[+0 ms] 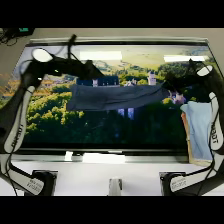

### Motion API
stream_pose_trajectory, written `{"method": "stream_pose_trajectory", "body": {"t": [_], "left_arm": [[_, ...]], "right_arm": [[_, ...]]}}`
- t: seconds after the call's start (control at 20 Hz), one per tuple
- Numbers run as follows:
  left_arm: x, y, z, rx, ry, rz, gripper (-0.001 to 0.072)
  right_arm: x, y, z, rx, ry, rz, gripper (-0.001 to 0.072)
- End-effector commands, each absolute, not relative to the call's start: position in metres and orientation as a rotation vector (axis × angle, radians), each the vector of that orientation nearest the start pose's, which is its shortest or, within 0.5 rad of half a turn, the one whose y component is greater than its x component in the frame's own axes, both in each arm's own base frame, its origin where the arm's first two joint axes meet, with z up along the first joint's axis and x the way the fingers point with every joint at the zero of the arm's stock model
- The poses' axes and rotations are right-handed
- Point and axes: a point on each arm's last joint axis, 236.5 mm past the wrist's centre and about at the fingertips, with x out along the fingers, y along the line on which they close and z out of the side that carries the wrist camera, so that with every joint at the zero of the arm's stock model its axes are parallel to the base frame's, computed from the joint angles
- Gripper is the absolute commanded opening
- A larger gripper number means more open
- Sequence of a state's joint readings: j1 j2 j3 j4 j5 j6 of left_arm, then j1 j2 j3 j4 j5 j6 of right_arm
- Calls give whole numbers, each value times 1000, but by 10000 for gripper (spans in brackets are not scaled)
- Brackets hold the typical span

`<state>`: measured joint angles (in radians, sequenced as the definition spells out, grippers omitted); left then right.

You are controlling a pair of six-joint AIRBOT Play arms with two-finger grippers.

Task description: Fold the shirts.

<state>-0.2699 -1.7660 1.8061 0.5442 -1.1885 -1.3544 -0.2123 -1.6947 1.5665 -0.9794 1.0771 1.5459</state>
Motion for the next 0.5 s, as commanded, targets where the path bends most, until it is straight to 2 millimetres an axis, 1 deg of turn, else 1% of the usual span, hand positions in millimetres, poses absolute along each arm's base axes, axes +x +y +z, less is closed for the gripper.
{"method": "stream_pose_trajectory", "body": {"t": [0.0, 0.1, 0.15, 0.2, 0.25, 0.3, 0.35, 0.45], "left_arm": [[428, -397, 76, -541, 1158, -1020, 32], [413, -429, 56, -529, 1184, -1037, 29], [410, -440, 50, -527, 1179, -1036, 29], [407, -450, 46, -526, 1174, -1035, 29], [404, -455, 43, -522, 1174, -1038, 29], [401, -459, 43, -519, 1175, -1043, 29], [399, -460, 43, -516, 1177, -1047, 29], [398, -459, 43, -515, 1183, -1049, 29]], "right_arm": [[497, 19, 76, 610, 1054, 185, 20], [473, 27, 108, 578, 1055, 224, 20], [463, 31, 121, 565, 1053, 239, 20], [454, 30, 130, 541, 1050, 239, 20], [449, 25, 133, 515, 1053, 220, 21], [444, 18, 129, 492, 1072, 185, 21], [440, 9, 120, 470, 1103, 142, 21], [429, -11, 92, 420, 1183, 60, 22]]}}
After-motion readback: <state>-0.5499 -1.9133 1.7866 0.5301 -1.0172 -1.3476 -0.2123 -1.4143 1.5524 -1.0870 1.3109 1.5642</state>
